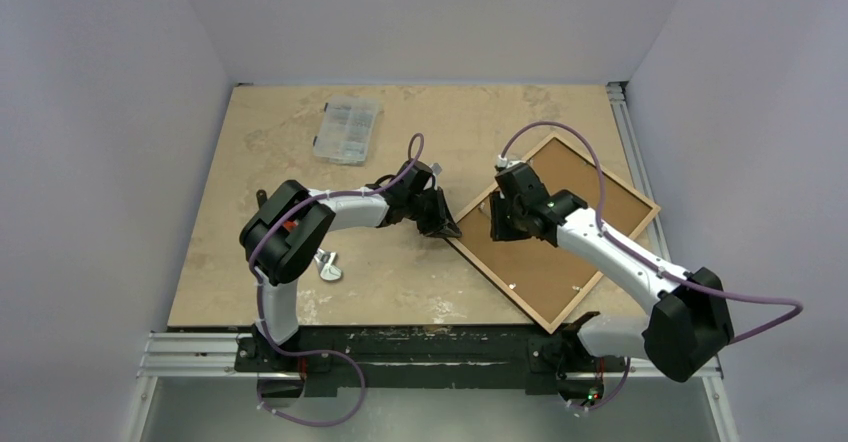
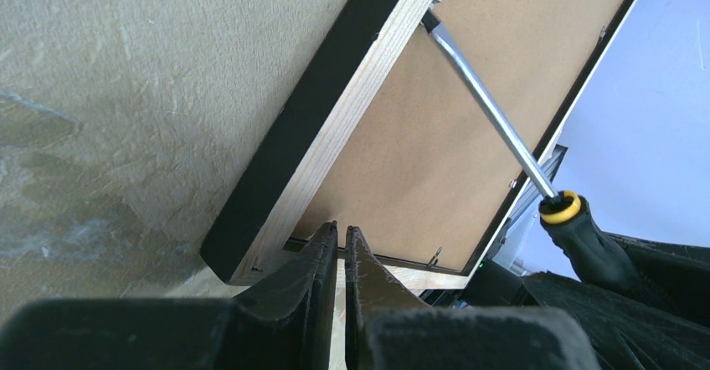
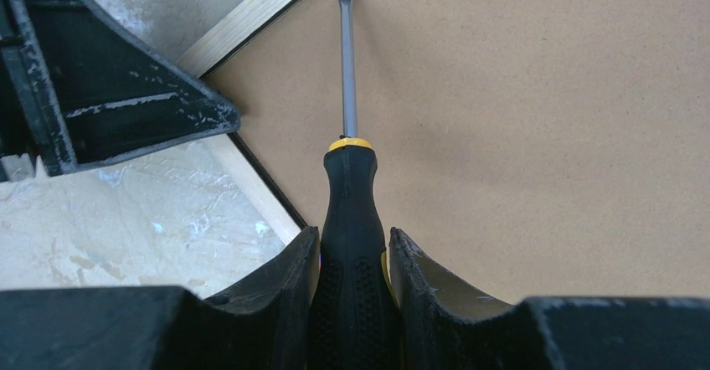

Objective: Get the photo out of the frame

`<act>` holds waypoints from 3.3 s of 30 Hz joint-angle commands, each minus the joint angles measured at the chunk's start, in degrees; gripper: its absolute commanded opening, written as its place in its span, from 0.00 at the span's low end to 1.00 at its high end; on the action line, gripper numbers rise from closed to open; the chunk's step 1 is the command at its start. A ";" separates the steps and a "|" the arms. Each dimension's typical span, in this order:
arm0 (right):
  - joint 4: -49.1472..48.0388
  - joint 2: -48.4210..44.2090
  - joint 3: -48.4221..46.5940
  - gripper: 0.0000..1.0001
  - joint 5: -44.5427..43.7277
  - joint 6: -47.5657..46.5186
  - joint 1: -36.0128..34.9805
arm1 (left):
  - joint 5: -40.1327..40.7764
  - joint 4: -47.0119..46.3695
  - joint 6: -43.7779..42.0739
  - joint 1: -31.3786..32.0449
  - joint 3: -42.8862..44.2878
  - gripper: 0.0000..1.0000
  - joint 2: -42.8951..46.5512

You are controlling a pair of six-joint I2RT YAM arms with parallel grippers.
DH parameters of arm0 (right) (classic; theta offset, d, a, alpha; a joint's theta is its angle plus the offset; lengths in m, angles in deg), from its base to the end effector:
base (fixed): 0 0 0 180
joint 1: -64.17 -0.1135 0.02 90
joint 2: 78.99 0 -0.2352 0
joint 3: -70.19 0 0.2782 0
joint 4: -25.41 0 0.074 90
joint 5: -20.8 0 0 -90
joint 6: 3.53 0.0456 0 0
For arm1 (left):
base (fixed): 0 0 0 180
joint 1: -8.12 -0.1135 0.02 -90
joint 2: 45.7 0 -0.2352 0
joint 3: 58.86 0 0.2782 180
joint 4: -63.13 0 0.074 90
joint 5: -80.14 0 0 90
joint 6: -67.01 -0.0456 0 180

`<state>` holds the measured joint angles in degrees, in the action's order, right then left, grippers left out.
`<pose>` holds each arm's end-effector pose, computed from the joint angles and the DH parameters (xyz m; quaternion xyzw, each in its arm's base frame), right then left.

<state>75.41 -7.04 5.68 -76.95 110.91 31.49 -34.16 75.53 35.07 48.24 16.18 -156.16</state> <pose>0.2450 0.1499 0.2007 -0.0499 0.9566 0.0767 0.2767 0.2988 -0.2763 0.0870 -0.0674 0.9128 -0.3944 0.0820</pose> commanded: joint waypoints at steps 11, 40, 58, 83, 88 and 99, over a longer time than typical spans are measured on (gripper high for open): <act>2.47 2.57 -2.50 0.00 -5.07 0.66 0.08 | 0.62 2.52 -0.94 -0.12 0.04 0.07 1.41; 1.37 -14.21 -4.16 0.00 -2.95 3.38 16.67 | 17.21 22.77 -28.27 2.86 24.90 0.64 -5.92; -11.93 6.28 -8.69 0.00 8.66 2.98 28.87 | 20.21 21.06 -23.94 4.74 12.94 0.22 -3.83; -16.69 16.10 -9.90 0.00 18.02 -0.65 29.19 | 20.57 16.84 -18.86 4.75 4.39 0.00 1.31; -16.46 17.17 -10.58 0.00 18.40 -0.67 29.24 | 20.22 16.67 -19.08 4.85 4.39 0.00 1.31; -15.30 13.28 -7.85 0.00 18.99 0.39 28.81 | 19.99 16.41 -19.08 4.79 4.65 0.00 1.15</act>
<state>61.37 9.44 -2.23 -59.12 111.29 60.53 -13.92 88.95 14.46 53.15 22.23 -154.87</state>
